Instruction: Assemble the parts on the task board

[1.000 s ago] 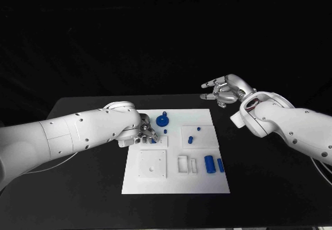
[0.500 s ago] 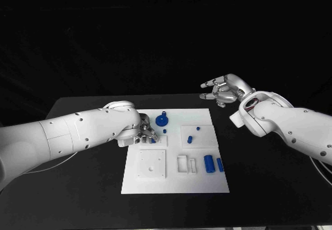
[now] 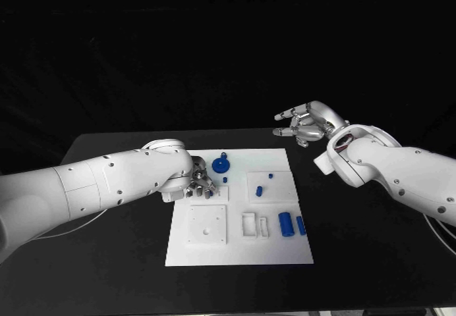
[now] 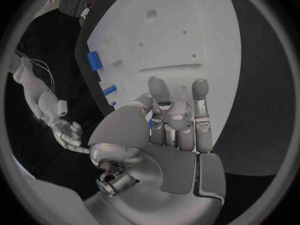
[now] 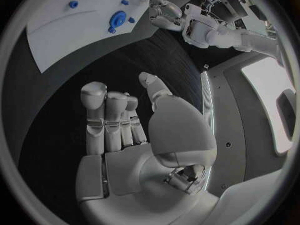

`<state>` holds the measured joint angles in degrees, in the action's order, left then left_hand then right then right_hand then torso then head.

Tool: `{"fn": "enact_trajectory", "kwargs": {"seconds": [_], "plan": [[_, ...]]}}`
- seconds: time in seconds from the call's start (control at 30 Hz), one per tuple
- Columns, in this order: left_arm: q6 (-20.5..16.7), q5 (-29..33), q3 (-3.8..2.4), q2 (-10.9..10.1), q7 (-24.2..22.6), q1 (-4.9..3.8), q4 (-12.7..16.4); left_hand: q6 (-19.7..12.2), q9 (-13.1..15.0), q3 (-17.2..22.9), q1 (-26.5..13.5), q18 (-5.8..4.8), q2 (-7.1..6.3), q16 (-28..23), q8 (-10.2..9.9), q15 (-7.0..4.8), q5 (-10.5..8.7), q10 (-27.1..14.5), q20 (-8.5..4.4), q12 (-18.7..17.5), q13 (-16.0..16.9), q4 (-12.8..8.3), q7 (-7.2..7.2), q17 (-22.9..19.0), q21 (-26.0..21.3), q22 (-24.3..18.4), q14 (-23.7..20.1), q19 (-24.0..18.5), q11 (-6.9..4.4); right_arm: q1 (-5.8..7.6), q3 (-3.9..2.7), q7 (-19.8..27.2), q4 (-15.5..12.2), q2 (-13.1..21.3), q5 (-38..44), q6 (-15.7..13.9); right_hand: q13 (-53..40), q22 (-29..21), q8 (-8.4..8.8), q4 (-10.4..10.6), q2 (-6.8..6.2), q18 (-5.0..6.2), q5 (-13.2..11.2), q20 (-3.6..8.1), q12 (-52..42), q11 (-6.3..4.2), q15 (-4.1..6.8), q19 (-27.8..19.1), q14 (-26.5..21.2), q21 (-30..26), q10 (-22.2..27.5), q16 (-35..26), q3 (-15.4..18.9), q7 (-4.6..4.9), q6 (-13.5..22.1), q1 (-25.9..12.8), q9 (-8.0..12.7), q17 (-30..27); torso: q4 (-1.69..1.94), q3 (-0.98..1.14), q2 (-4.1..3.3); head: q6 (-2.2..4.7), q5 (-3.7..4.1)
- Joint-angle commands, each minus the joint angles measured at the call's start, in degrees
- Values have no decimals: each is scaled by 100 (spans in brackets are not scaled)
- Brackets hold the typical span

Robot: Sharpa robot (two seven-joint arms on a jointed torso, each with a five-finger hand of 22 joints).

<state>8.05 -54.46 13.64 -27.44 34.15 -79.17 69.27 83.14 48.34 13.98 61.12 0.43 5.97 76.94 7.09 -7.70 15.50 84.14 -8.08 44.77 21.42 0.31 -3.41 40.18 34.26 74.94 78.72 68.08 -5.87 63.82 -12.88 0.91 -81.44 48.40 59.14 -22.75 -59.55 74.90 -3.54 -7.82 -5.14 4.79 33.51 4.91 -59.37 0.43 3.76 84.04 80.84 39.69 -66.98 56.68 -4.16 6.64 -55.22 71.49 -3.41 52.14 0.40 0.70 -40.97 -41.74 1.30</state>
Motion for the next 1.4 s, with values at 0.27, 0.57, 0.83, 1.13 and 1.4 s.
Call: {"fn": "enact_trajectory", "kwargs": {"seconds": [0.27, 0.57, 0.83, 1.13, 1.4], "plan": [[49, 41, 9, -4, -29, 10, -35, 120, 19, -237, -118, -6, -222, -5, -4, -7, -471, 255, 13, 22, -16, 179, -101, -14, -28, 116, -33, 26, -23, -5, -3, 66, 0, 0, -14, 63, 2, 482, 9, 8, 13, 108, 19, -1, 12, -3, 8, 262, 1, 9, 24, -2, -27, 12, -46, -52, -6, 4, 5, -2, 3, 9, 6], [-24, 38, 8, -29, -42, 11, -35, 109, 31, -323, -110, -9, -282, -13, -4, -12, -528, 255, 8, 19, -26, 212, -101, -32, -33, 116, -38, 28, -23, -9, -3, 71, 9, -3, -18, 63, 1, 482, 9, 16, 10, 108, 20, -1, 10, -4, 8, 261, 0, 4, 20, -5, -23, 11, -43, -58, -5, 2, 5, -7, 2, 10, 8], [-157, 54, 6, -106, -90, 12, 9, 151, 28, -242, -416, -26, -972, -34, -6, -25, -1259, 256, -14, 11, -51, 839, -105, -58, -47, 115, -47, 29, -25, -20, -3, 78, 16, -4, -22, 61, 1, 482, 9, 16, 10, 108, 20, -1, 10, -4, 8, 261, 0, 4, 20, -5, -23, 11, -43, -58, -5, 2, 4, -13, -2, 32, -2], [-265, 289, -15, -314, -145, 4, 174, 147, -33, -37, -192, -43, -1621, -136, -94, -48, -1267, 255, -50, -68, -134, 1615, -89, -203, -73, 108, -113, 1, -22, -37, -3, 86, 36, -3, -39, 61, 6, 481, 10, 30, 11, 109, 26, -1, 15, -3, 7, 261, 0, 1, 24, -6, -14, 11, -38, -66, -5, 2, 12, -10, 11, 53, -21], [-318, 650, -131, -512, -179, -96, 278, -303, -701, -24, 139, -43, -1543, -549, -355, 4, -1258, 249, -28, -429, -287, 1540, 104, -802, -282, 50, -341, -59, 96, -51, -3, 89, 62, 0, -66, 64, 6, 481, 10, 30, 11, 109, 26, -1, 15, -3, 7, 261, 0, 1, 24, -6, -14, 11, -38, -66, -5, 2, 10, -6, 9, 111, -65]]}}
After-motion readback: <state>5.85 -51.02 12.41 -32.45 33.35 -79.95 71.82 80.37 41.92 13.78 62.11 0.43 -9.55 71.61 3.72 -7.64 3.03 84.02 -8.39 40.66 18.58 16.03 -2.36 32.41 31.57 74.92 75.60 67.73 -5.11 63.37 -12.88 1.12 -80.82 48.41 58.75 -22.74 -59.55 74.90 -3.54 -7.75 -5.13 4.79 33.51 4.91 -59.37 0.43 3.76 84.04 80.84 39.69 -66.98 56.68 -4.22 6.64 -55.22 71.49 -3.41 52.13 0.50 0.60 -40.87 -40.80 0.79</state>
